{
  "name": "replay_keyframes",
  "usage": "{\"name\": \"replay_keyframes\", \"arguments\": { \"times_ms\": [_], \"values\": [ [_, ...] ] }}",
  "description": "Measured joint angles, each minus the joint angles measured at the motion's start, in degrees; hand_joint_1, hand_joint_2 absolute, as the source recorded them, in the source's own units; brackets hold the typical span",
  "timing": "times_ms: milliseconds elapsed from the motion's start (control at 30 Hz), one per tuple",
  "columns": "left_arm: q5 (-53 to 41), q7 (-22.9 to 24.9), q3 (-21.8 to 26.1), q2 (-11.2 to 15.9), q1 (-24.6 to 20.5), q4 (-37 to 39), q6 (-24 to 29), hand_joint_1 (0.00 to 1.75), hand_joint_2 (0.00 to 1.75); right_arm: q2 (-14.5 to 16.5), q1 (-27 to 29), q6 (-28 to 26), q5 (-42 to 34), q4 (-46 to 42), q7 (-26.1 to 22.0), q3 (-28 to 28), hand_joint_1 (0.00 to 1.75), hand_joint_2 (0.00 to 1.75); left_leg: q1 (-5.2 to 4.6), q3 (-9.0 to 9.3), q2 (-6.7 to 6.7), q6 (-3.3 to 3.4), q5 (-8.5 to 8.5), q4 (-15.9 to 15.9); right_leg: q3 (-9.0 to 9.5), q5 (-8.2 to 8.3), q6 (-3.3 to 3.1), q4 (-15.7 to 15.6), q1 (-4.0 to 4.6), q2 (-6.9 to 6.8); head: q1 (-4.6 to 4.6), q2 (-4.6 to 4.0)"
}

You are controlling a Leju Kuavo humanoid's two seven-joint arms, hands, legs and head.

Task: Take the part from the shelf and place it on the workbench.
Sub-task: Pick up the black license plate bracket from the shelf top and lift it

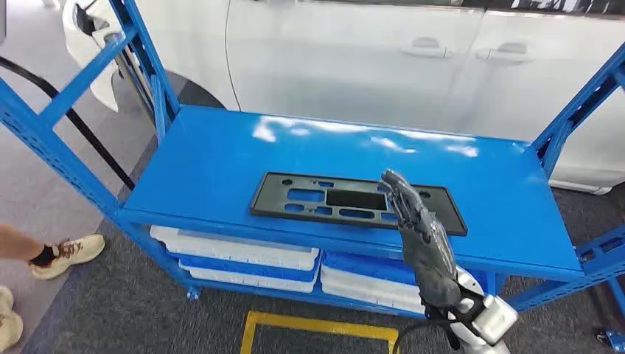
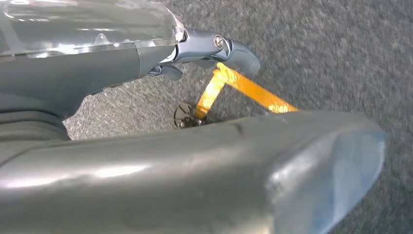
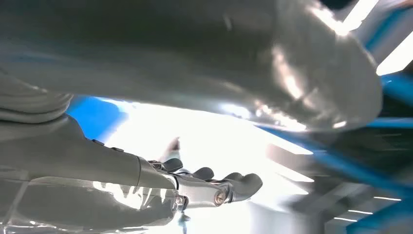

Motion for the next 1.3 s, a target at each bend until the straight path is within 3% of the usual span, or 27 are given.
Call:
{"name": "replay_keyframes", "arguments": {
  "times_ms": [33, 67, 133, 200, 267, 300, 333, 400, 467, 533, 600, 667, 767, 800, 833, 867, 933, 967, 1000, 1133, 1200, 1267, 1300],
  "values": [
    [0.0, 0.0, 0.0, 0.0, 0.0, 0.0, 0.0, 0.0, 0.0, 0.0, 0.0, -0.7, 0.4, 0.4, 0.7, 0.0, 0.0, 1.16, 0.02, 0.1, 0.04, -0.14, -0.02, -0.2, 0.01, -0.05, -0.12, -0.1, 0.0, 0.05, 0.0, 0.0],
    [0.0, 0.0, -0.1, 0.0, 0.0, 0.0, 0.0, 0.0, 0.0, 0.0, 0.1, -1.4, 0.9, 0.7, 1.4, 0.0, 0.0, 0.87, -0.08, 0.25, 0.07, -0.32, -0.11, -0.3, 0.13, -0.05, -0.22, -0.2, -0.12, 0.07, -0.01, 0.0],
    [0.0, -0.2, -0.5, 0.0, -0.1, 0.0, 0.0, 0.0, 0.0, 0.0, 0.4, -4.1, 2.9, 2.1, 3.7, 0.0, 0.0, 0.0, -0.12, 0.1, 0.17, -0.86, -1.12, 0.8, 0.79, -0.14, -0.7, -1.0, -0.47, 0.05, -0.02, 0.0],
    [0.0, -0.2, -0.8, 0.0, -0.1, 0.0, 0.0, 0.0, 0.0, 0.0, 0.8, -6.0, 5.2, 3.5, 5.0, 0.5, 0.0, 0.0, 0.01, -2.62, 0.23, -1.32, -3.87, 6.4, 1.56, -0.35, -1.18, -1.5, -0.71, -0.16, -0.02, 0.0],
    [0.0, -0.2, -1.0, 0.1, -0.1, 0.0, 0.0, 0.0, 0.0, 0.0, 1.3, -7.1, 7.0, 4.8, 5.4, 1.2, 0.0, 0.0, 0.15, -6.94, 0.25, -1.67, -6.27, 14.0, 1.99, -0.75, -1.44, -1.5, -0.7, -0.31, -0.02, 0.0],
    [0.0, -0.2, -1.1, 0.1, 0.0, 0.0, 0.0, 0.0, 0.0, 0.0, 1.6, -7.5, 7.6, 5.3, 5.4, 1.5, 0.0, 0.0, 0.19, -8.26, 0.25, -1.74, -6.09, 15.7, 2.23, -0.96, -1.46, -1.5, -0.69, -0.33, -0.03, 0.0],
    [0.0, -0.2, -1.2, 0.1, 0.0, 0.0, 0.0, 0.0, 0.0, 0.0, 1.9, -7.7, 8.0, 5.7, 5.4, 1.8, 0.0, 0.0, 0.21, -8.54, 0.25, -1.73, -4.77, 15.3, 2.53, -1.18, -1.43, -1.5, -0.68, -0.32, -0.03, 0.0],
    [0.0, -0.2, -1.4, 0.1, 0.0, 0.0, 0.0, 0.0, 0.0, 0.0, 2.1, -8.1, 8.3, 6.5, 5.4, 2.3, 0.0, 0.0, 0.21, -6.13, 0.25, -1.41, 0.08, 8.5, 3.25, -1.66, -1.26, -1.4, -0.68, -0.26, -0.03, 0.0],
    [0.0, -0.2, -1.5, 0.1, 0.0, 0.0, 0.0, 0.0, 0.0, 0.0, 2.1, -8.3, 8.5, 7.0, 5.4, 2.5, 0.0, 0.87, -0.02, -3.35, 0.23, -0.85, 2.87, 1.7, 3.61, -2.07, -0.85, -1.3, -0.48, -0.18, -0.03, 0.0],
    [0.0, -0.2, -1.6, 0.2, -0.1, 0.0, 0.0, 0.0, 0.0, 0.1, 2.1, -8.8, 9.8, 7.5, 5.5, 2.8, 0.0, 1.75, -0.29, -2.62, 0.18, -0.31, 2.86, -0.2, 3.56, -2.17, -0.33, -1.4, -0.36, -0.13, -0.03, 0.0],
    [0.0, -0.2, -1.8, 0.2, -0.1, 0.0, 0.0, 0.0, 0.0, 0.1, 1.7, -10.9, 14.0, 8.1, 5.9, 3.4, 0.0, 1.75, -0.11, -2.47, 0.18, 0.3, 3.02, -0.7, 3.61, -2.3, 0.23, -1.4, -0.39, -0.13, -0.02, 0.0],
    [0.0, -0.2, -1.9, 0.1, -0.1, 0.0, 0.0, 0.0, 0.0, 0.1, 0.9, -14.7, 20.5, 9.1, 6.5, 4.5, 0.0, 1.75, 0.17, -2.17, 0.27, 0.82, 3.29, -1.3, 2.67, -3.89, 0.79, 0.9, -0.48, -0.18, -0.02, 0.0],
    [0.0, -0.3, -2.0, 0.1, -0.2, 0.0, 0.1, 0.0, 0.0, 0.2, -0.3, -21.7, 32.0, 11.7, 7.5, 6.6, 0.0, 1.75, 0.16, -2.07, 0.35, 1.21, 3.3, -1.4, -2.3, -8.56, 1.32, 10.9, -0.74, -0.22, -0.02, 0.0],
    [0.0, -0.3, -2.1, 0.1, -0.2, 0.0, 0.1, 0.0, 0.0, 0.1, -0.6, -24.3, 36.2, 12.8, 7.9, 7.4, 0.0, 1.75, 0.14, -2.05, 0.33, 1.25, 3.26, -1.4, -3.66, -9.13, 1.41, 13.5, -0.81, -0.22, -0.02, 0.0],
    [0.0, -0.4, -2.2, 0.1, -0.2, 0.0, 0.1, 0.0, 0.0, 0.1, -0.9, -26.8, 39.8, 13.9, 8.1, 8.2, 0.0, 1.75, 0.14, -2.0, 0.31, 1.25, 3.21, -1.3, -4.03, -8.5, 1.45, 13.9, -0.89, -0.22, -0.02, 0.0],
    [0.0, -0.4, -2.2, 0.1, -0.2, 0.0, 0.1, 0.0, 0.0, 0.0, -1.2, -29.4, 43.5, 15.0, 8.3, 9.0, 0.0, 1.75, 0.14, -1.91, 0.27, 1.18, 3.14, -1.2, -3.34, -6.87, 1.44, 12.1, -0.98, -0.23, -0.02, 0.0],
    [0.0, -0.4, -2.4, 0.1, -0.2, 0.0, 0.1, 0.0, 0.0, -0.3, -1.7, -34.8, 50.4, 17.1, 9.0, 10.5, 0.0, 1.75, 0.06, -1.73, 0.19, 0.85, 2.9, -1.0, 0.1, -2.91, 1.2, 4.5, -1.07, -0.31, -0.02, 0.0],
    [0.0, -0.4, -2.4, 0.1, -0.2, 0.0, 0.2, 0.0, 0.0, -0.4, -2.1, -37.7, 53.7, 18.2, 9.5, 11.0, 0.0, 1.75, -0.03, -1.75, 0.17, 0.61, 2.78, -0.9, 1.46, -1.77, 0.99, 1.4, -0.99, -0.33, -0.03, 0.0],
    [0.0, -0.4, -2.4, 0.1, -0.2, 0.0, 0.3, 0.0, 0.0, -0.5, -2.3, -40.5, 56.9, 19.3, 10.3, 11.5, 0.0, 1.75, -0.1, -1.79, 0.17, 0.33, 2.72, -0.8, 2.24, -1.3, 0.77, -0.5, -0.89, -0.33, -0.03, 0.0],
    [0.0, -0.4, -2.5, 0.1, -0.2, 0.0, 0.7, 0.0, 0.0, -0.4, -2.7, -48.5, 72.0, 23.1, 16.6, 12.5, 0.0, 1.75, 0.02, -2.07, 0.22, -0.93, 2.11, -0.1, 2.43, -1.1, -0.45, -1.4, -0.84, -0.24, -0.02, 0.0],
    [0.0, -0.4, -2.7, 0.1, -0.2, 0.0, 0.7, 0.0, 0.0, 0.2, -3.4, -49.6, 77.8, 24.8, 19.8, 13.0, 0.0, 1.75, 0.2, -3.96, 0.25, -1.48, -0.58, 4.3, 2.52, -0.93, -1.02, -1.6, -0.96, -0.31, -0.02, 0.0],
    [0.0, -0.4, -2.9, 0.1, -0.3, 0.0, 0.8, 0.0, 0.0, 1.1, -4.3, -49.8, 80.8, 26.9, 22.0, 13.7, 0.0, 1.75, 0.24, -7.5, 0.26, -1.85, -4.11, 12.0, 2.49, -0.92, -1.25, -1.6, -0.88, -0.34, -0.02, 0.0],
    [0.0, -0.4, -2.9, 0.1, -0.2, 0.0, 0.8, 0.0, 0.0, 1.6, -4.7, -49.8, 81.5, 28.0, 22.7, 14.0, 0.0, 1.75, 0.25, -8.9, 0.26, -1.92, -4.93, 14.9, 2.49, -0.93, -1.28, -1.6, -0.84, -0.35, -0.02, 0.0]
  ]
}}
